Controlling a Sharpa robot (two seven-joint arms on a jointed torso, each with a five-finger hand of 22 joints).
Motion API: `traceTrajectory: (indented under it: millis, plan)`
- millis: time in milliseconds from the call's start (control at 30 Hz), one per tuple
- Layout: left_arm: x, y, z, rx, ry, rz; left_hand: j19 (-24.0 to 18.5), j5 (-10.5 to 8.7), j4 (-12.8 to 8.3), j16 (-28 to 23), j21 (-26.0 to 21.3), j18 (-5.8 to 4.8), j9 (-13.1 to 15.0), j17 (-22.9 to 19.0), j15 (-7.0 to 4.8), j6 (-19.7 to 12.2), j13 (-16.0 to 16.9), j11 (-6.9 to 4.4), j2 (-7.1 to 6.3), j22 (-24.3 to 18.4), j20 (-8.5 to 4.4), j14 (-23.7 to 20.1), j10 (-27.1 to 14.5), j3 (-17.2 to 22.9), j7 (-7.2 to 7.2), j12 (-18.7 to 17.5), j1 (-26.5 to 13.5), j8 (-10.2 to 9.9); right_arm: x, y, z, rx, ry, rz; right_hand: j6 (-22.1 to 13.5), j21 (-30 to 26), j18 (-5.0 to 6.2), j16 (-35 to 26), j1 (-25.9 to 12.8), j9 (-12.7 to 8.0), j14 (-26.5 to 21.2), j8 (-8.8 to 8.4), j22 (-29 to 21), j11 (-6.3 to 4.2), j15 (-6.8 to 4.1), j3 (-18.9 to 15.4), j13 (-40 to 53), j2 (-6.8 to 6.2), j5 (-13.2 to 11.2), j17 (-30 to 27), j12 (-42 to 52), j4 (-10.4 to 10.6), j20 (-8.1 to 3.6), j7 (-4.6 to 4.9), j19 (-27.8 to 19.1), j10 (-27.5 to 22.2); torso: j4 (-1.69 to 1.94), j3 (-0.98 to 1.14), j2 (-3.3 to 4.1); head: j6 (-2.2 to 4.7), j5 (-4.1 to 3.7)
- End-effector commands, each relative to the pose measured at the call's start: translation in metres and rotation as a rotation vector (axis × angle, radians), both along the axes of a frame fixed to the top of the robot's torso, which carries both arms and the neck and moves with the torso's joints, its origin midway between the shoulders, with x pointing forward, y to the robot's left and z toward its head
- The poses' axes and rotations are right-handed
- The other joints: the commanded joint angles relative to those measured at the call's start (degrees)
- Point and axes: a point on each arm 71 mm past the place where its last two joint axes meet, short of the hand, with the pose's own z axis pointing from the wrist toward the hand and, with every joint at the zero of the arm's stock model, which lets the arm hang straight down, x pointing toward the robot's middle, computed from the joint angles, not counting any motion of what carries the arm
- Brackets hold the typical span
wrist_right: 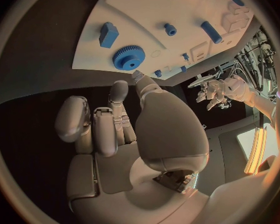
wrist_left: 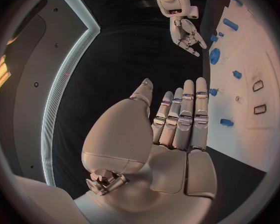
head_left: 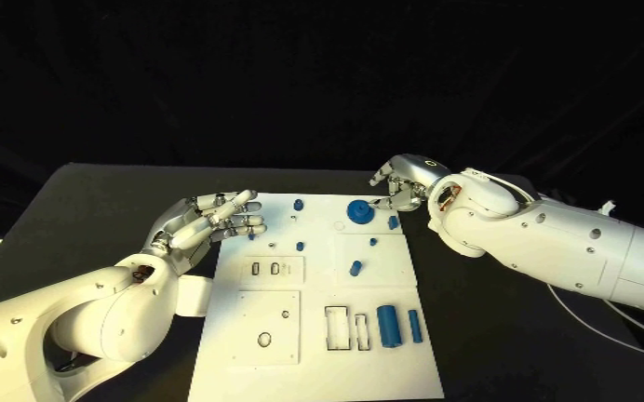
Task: Assemble the parts on the task board
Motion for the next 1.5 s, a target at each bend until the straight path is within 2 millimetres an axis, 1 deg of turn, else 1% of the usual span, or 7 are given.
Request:
traceTrajectory:
  millis: [33, 167, 433, 1033, 1167, 1367, 1500]
  plan:
    - [0.000, -0.001, 0.001, -0.009, -0.004, -0.010, 0.4, -0.13, -0.4, -0.4, -0.4, 0.63, 0.0, 0.1, 0.22, 0.4, -0.1, 0.28, 0.32, -0.1, 0.08, 0.1, 0.0, 0.0, 0.52, -0.3, 0.4, -0.4, 0.002, 0.001, -0.007, 0.004, 0.069, -0.022, -0.4, 1.8, -1.32, 1.7, 1.0, 0.1, 3.5, -0.02, 3.1, 0.05, 0.25, -1.7, 9.1, 0.24, 0.2, 3.1, 8.8, 1.3, -0.01, 0.16, 1.2, 1.4, 0.09, -0.06, 0.06, -0.30, 0.04]
    - [0.000, 0.000, 0.001, -0.007, -0.002, -0.006, 0.4, -0.13, -0.4, -0.5, -0.4, 0.62, -0.1, 0.1, 0.24, 0.4, -0.1, 0.29, 0.34, -0.1, 0.09, 0.0, 0.0, 0.0, 0.55, -0.3, 0.4, -0.4, 0.005, 0.006, -0.014, 0.003, 0.100, -0.012, -0.2, 3.7, -1.83, 3.6, 2.2, 0.2, 4.0, -0.01, 6.4, 0.35, 0.44, -3.5, 21.2, 0.80, 0.2, 6.8, 21.1, 2.7, 0.34, 0.58, 2.1, 3.8, 0.12, -0.06, 0.09, -0.31, 0.20]
    - [0.000, 0.000, 0.001, -0.005, 0.000, -0.005, 0.4, -0.13, -0.4, -0.5, -0.4, 0.62, -0.1, 0.1, 0.24, 0.4, -0.1, 0.29, 0.34, -0.1, 0.09, 0.0, 0.0, 0.0, 0.55, -0.3, 0.4, -0.4, 0.006, 0.015, -0.023, -0.010, 0.116, 0.010, 0.8, 5.8, -2.39, 5.1, 2.6, 0.4, 4.5, 0.16, 10.0, 0.60, 0.69, -4.9, 32.9, 1.70, 0.1, 10.0, 34.1, 3.5, 0.54, 0.57, 3.3, 8.2, 0.15, -0.13, 0.04, -0.66, 0.42]
    - [0.000, 0.000, 0.000, -0.004, 0.003, -0.005, 0.4, -0.13, -0.4, -0.5, -0.4, 0.62, -0.1, 0.1, 0.24, 0.4, -0.1, 0.29, 0.34, -0.1, 0.09, 0.0, 0.0, 0.0, 0.55, -0.3, 0.4, -0.4, 0.007, 0.023, -0.030, -0.024, 0.132, 0.030, 1.6, 6.6, -2.60, 5.6, 3.0, 0.5, 4.6, 0.42, 11.3, 0.63, 0.77, -5.3, 36.0, 2.75, 0.0, 11.0, 37.5, 3.4, 0.67, 0.53, 3.7, 9.4, 0.10, -0.10, 0.03, -1.11, 0.81]
    - [0.000, 0.000, 0.000, -0.004, 0.003, -0.006, 0.4, -0.13, -0.4, -0.5, -0.4, 0.62, -0.1, 0.1, 0.24, 0.4, -0.1, 0.29, 0.34, -0.1, 0.09, 0.0, 0.0, 0.0, 0.55, -0.3, 0.4, -0.4, 0.008, 0.024, -0.031, -0.022, 0.128, 0.027, 3.2, 6.9, -2.66, 5.7, 4.0, 0.8, 4.6, 1.05, 11.8, 0.38, 0.59, -4.5, 36.8, 4.23, -1.0, 11.2, 38.4, 2.8, 0.56, 0.23, 3.8, 9.8, 0.07, -0.10, 0.04, -1.08, 0.78]
    - [0.000, 0.000, 0.000, -0.005, 0.003, -0.007, 0.3, -0.13, -0.5, -0.6, -0.5, 0.60, -0.1, 0.1, 0.28, 0.3, -0.1, 0.34, 0.41, -0.2, 0.12, 0.0, 0.0, 0.0, 0.62, -0.4, 0.4, -0.5, 0.007, 0.026, -0.029, -0.034, 0.075, 0.022, 7.2, 7.4, -2.81, 5.9, 8.5, 1.7, 4.7, 2.60, 12.8, -0.89, -0.47, 0.1, 38.3, 7.67, -6.7, 11.6, 40.2, -0.2, -0.30, -1.17, 4.2, 10.6, 0.15, -0.09, 0.04, -1.20, 0.75]
    - [0.001, 0.000, 0.000, -0.005, 0.003, -0.008, 0.3, -0.13, -0.5, -0.6, -0.5, 0.60, -0.1, 0.1, 0.28, 0.3, -0.1, 0.34, 0.41, -0.2, 0.12, 0.0, 0.0, 0.0, 0.62, -0.4, 0.4, -0.5, 0.005, 0.029, -0.026, -0.034, 0.022, 0.030, 9.0, 7.8, -2.98, 6.0, 9.8, 2.3, 4.7, 3.27, 13.7, -1.52, -0.97, 2.1, 39.0, 8.49, -7.3, 11.9, 41.0, -1.7, -0.74, -1.94, 4.5, 11.1, 0.12, -0.10, 0.01, -1.22, 0.77]
